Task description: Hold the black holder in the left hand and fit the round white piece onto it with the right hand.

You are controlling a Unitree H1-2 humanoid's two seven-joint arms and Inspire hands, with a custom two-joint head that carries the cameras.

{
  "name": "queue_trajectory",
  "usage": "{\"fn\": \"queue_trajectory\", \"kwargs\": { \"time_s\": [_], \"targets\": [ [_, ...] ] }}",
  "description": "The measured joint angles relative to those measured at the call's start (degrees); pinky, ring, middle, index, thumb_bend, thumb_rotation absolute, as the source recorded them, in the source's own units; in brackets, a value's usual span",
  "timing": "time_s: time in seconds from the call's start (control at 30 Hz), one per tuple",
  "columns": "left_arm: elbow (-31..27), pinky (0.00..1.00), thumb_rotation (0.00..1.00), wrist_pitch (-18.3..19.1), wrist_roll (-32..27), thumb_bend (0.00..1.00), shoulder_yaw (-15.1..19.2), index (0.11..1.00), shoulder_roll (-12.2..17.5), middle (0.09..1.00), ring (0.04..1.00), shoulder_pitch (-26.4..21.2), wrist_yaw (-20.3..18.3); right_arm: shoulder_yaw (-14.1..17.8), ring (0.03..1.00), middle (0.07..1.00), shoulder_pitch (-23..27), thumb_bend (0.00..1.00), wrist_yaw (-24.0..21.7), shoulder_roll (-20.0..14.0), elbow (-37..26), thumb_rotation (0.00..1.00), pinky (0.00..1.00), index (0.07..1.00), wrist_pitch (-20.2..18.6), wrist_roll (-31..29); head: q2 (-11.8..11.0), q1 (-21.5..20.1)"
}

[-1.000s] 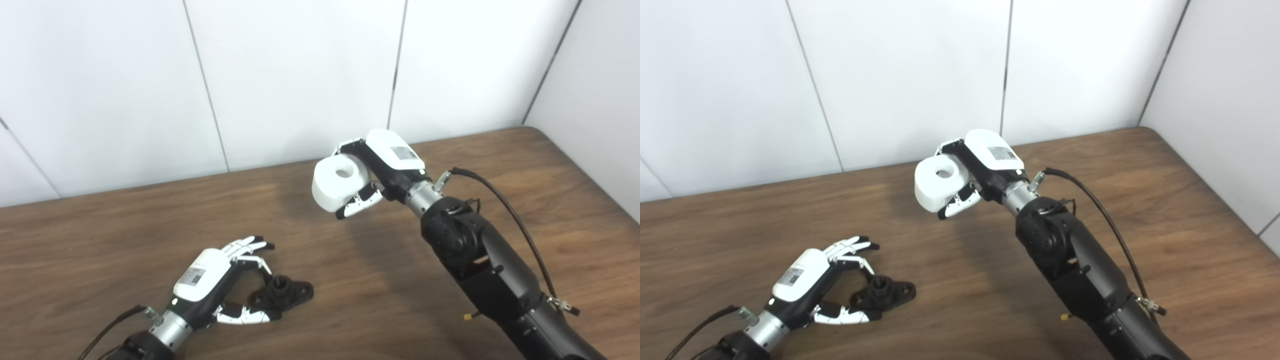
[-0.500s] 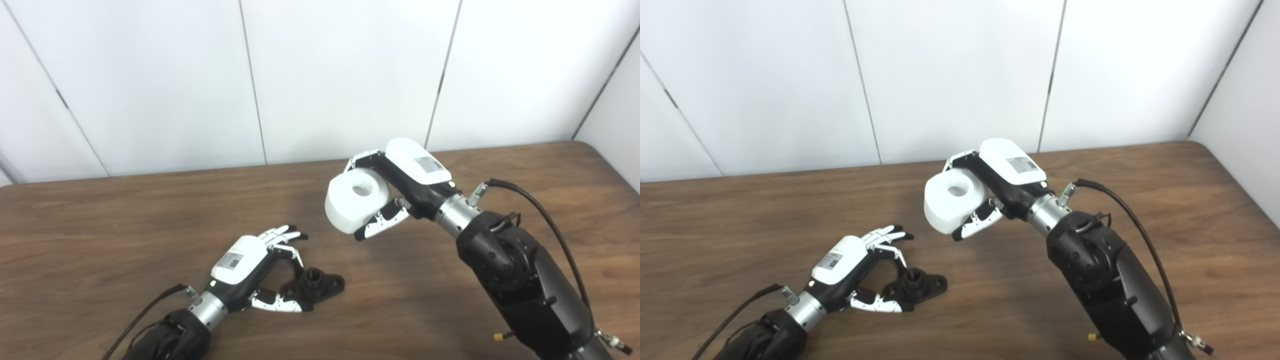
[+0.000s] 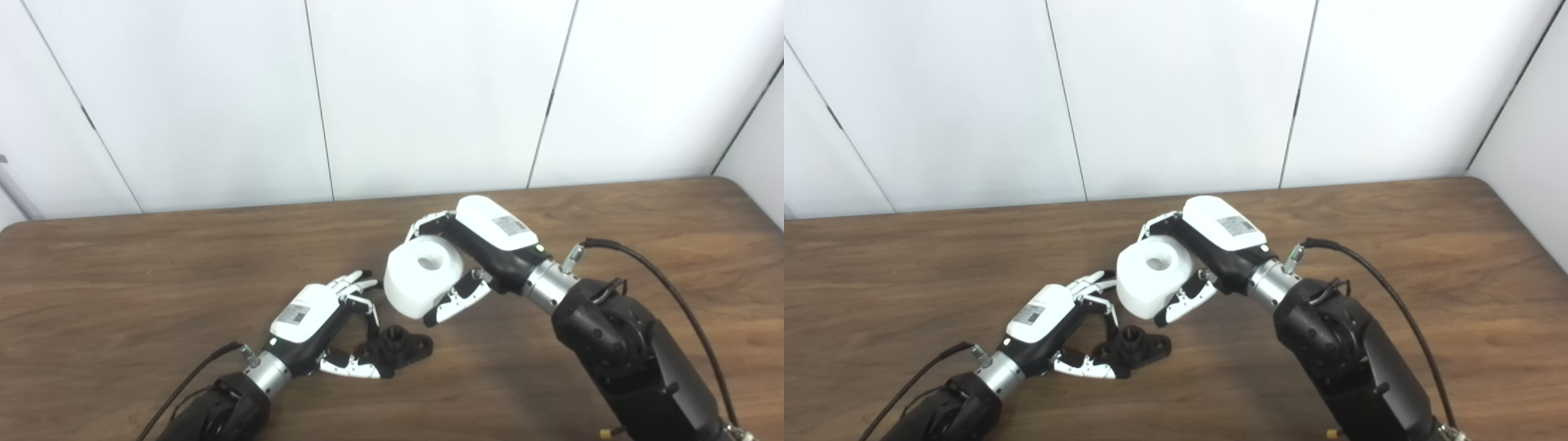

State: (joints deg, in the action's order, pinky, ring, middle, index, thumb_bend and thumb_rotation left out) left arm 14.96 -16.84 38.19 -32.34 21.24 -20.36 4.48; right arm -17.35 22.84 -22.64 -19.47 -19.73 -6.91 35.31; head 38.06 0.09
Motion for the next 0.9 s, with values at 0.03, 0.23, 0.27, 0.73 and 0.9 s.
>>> {"fn": "queue_trajectory", "kwargs": {
  "time_s": [0.03,0.23,0.27,0.73,0.9],
  "targets": [
    [0.0,0.92,0.06,0.0,0.0,0.52,-0.1,0.484,0.0,0.881,0.959,0.0,0.0,-0.3,0.633,0.650,0.0,0.52,0.0,0.1,0.0,0.14,0.53,0.479,0.0,0.1,0.0,0.0],
    [0.0,0.91,0.06,0.1,0.1,0.52,-0.3,0.484,-0.1,0.882,0.955,-0.2,0.0,-1.8,0.630,0.655,0.0,0.52,-0.8,0.3,0.6,0.14,0.52,0.480,0.5,1.5,0.2,0.2],
    [0.0,0.91,0.06,0.2,0.1,0.52,-0.3,0.484,-0.1,0.879,0.951,-0.2,0.0,-2.0,0.632,0.655,0.0,0.52,-0.9,0.4,0.9,0.14,0.53,0.480,0.5,1.7,0.2,0.2],
    [-0.1,0.91,0.06,0.4,0.3,0.52,-0.3,0.484,-0.3,0.876,0.948,-0.2,0.0,-3.3,0.650,0.662,-0.6,0.52,-0.9,1.1,4.7,0.14,0.55,0.479,3.1,2.7,1.0,0.4],
    [-0.3,0.91,0.06,0.6,0.7,0.52,-0.3,0.484,-0.4,0.875,0.947,-0.1,0.0,-3.6,0.679,0.663,-0.6,0.52,-0.9,1.0,6.7,0.13,0.56,0.478,4.2,2.6,1.0,0.4]
  ]
}}
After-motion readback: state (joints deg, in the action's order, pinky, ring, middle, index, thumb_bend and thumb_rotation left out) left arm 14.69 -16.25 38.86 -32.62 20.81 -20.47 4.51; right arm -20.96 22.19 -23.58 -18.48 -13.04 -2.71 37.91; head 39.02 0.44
